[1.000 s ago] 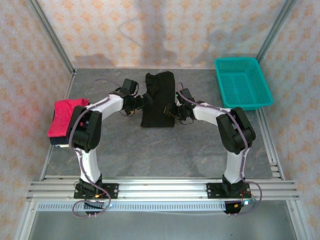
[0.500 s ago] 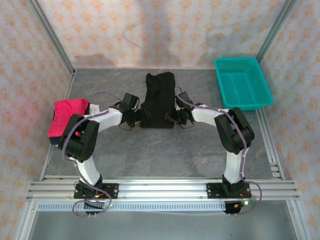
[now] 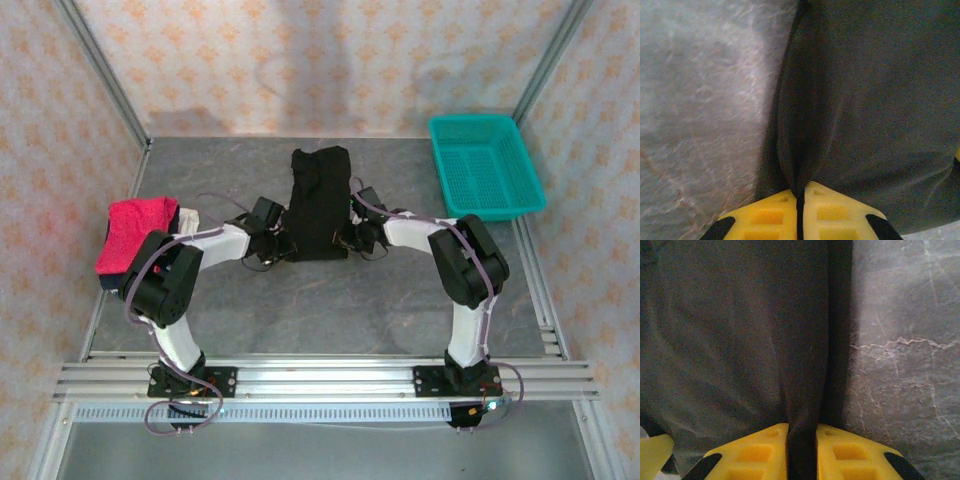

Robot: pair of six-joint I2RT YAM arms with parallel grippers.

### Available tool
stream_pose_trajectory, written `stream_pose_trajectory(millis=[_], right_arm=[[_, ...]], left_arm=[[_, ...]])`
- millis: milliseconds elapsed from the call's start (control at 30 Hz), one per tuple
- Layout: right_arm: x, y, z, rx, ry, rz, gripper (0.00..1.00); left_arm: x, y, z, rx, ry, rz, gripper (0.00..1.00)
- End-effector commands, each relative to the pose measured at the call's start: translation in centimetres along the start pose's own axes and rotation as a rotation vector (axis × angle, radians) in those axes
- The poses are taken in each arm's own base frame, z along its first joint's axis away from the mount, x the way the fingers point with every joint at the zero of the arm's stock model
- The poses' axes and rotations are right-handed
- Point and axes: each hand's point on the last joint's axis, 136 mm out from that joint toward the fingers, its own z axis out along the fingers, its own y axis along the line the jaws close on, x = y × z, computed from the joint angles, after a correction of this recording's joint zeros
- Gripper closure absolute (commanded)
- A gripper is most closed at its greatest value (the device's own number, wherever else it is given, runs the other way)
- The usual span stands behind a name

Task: Fold and stack the t-shirts

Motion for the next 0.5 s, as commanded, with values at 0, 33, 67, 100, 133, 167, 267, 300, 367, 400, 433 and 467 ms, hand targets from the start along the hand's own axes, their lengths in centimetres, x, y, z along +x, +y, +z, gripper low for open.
stream_pose_trajectory(millis=[0,33,67,100,133,167,267,300,367,400,433,467], right_arm=[[2.5,-1.8,-0.4,0.051,0.054,0.009,0.84],[3.0,-2.0,-0.5,0.053,0.061,0.008,0.85],[3.5,-2.1,-0.7,0.052,0.070,0.008,0.86],[4.2,-2.3,-0.9,0.055,0.078,0.006,0.87],[4.8,-2.5,-1.0,0.058,0.083,0.007,0.87],[5.6,-2.7,-1.2,0.063,0.092,0.007,0.87],[7.8,-3.2,-1.8,0.067,0.103,0.014,0.87],[8.7,-3.5,-1.9,0.073,0.108,0.016,0.87],[10.0,-3.9,-2.3,0.079,0.115,0.022,0.87],[10.7,-4.1,-2.6,0.084,0.117,0.024,0.87],[11.3,-4.2,-2.9,0.085,0.116,0.025,0.87],[11.8,-4.2,-3.3,0.083,0.114,0.024,0.87]], left_arm=[[1.1,0.6,-1.0,-0.014,-0.008,-0.015,0.91],[1.6,0.7,-1.1,-0.014,-0.004,-0.017,0.92],[2.2,0.8,-1.3,-0.016,0.002,-0.015,0.92],[2.9,0.9,-1.5,-0.020,0.007,-0.013,0.92],[3.4,0.9,-1.8,-0.022,0.008,-0.010,0.92],[4.1,1.2,-1.9,-0.031,0.013,-0.008,0.92],[6.0,1.9,-2.4,-0.045,0.023,-0.006,0.92],[6.6,2.2,-2.6,-0.050,0.025,-0.007,0.92],[7.8,2.8,-2.9,-0.055,0.030,-0.008,0.92],[8.5,3.0,-3.1,-0.057,0.034,-0.008,0.92],[9.0,3.2,-3.3,-0.061,0.036,-0.009,0.92],[9.6,3.5,-3.5,-0.062,0.036,-0.009,0.92]])
